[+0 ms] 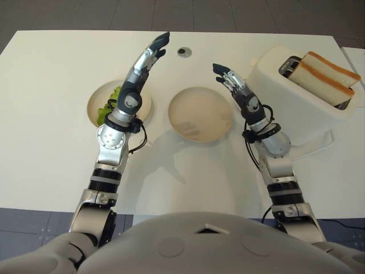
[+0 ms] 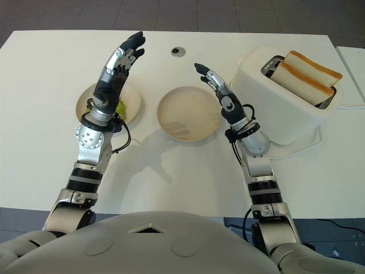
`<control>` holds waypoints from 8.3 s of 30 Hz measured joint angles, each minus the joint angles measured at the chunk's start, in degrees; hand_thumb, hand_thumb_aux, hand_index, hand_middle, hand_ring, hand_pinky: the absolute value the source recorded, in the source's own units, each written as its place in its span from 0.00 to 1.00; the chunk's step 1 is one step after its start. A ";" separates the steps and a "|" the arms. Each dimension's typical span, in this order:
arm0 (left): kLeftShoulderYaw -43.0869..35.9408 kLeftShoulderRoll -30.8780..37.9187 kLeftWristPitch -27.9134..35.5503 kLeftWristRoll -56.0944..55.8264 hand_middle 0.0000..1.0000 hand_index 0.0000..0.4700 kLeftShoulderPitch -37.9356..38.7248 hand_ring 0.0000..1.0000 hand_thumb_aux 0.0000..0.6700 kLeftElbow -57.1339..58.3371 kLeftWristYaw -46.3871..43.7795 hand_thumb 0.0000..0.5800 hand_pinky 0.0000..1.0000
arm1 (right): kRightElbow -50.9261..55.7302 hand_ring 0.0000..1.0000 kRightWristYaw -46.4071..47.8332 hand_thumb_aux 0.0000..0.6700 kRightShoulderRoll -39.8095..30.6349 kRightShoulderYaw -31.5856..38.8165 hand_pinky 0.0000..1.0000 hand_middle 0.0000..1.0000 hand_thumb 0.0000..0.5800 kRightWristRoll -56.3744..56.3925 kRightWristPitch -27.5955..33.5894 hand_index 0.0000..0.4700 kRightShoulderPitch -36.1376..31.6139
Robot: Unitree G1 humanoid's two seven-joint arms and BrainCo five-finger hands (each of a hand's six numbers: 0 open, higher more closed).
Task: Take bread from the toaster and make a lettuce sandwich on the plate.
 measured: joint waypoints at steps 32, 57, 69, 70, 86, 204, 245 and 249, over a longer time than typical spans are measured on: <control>-1.65 -1.49 -0.07 0.48 0.00 0.00 2.02 0.00 0.00 -3.29 -2.93 0.00 0.00 | 32.22 0.00 -17.51 0.22 -31.00 -29.44 0.00 0.00 0.39 -19.83 -8.78 0.22 -6.79; 3.23 0.35 -0.05 5.30 0.00 0.00 1.36 0.00 0.00 -2.74 0.67 0.00 0.00 | 22.81 1.00 -26.59 1.00 -29.10 -31.04 1.00 1.00 1.00 -8.24 -18.22 1.00 -10.65; 6.10 28.37 22.54 56.89 0.00 0.00 0.41 0.00 0.00 15.37 20.53 0.00 0.00 | -6.16 1.00 -12.19 1.00 -16.24 -8.93 1.00 1.00 1.00 -1.97 -4.17 1.00 -8.18; 5.15 29.03 24.25 57.74 0.00 0.00 0.39 0.00 0.00 16.25 20.64 0.00 0.00 | -6.11 1.00 -10.58 1.00 -15.01 -6.02 1.00 1.00 1.00 -4.05 -3.29 1.00 -7.69; -5.44 29.47 25.25 57.20 0.00 1.00 -3.55 0.00 1.00 20.02 25.80 1.00 0.00 | 23.53 1.00 -12.13 0.87 -8.18 9.80 1.00 1.00 0.98 -27.22 -4.96 0.87 -11.50; -4.78 8.03 3.46 -23.17 0.00 0.00 4.55 0.00 0.00 -8.52 -13.77 0.00 0.00 | 6.03 1.00 13.93 1.00 -16.42 9.36 1.00 1.00 1.00 -8.10 -1.17 1.00 -18.99; -24.70 10.03 -4.90 33.09 0.00 0.00 -5.36 0.00 0.00 16.93 2.58 0.00 0.00 | 38.50 0.00 2.42 0.00 1.00 6.24 0.00 0.00 0.00 -11.71 -10.82 0.00 -29.16; -25.35 10.11 -4.90 34.40 0.00 0.00 -5.70 0.00 0.00 17.56 5.00 0.00 0.00 | 36.25 0.00 -3.23 0.00 2.44 1.13 0.00 0.00 0.00 -8.75 -12.56 0.00 -32.93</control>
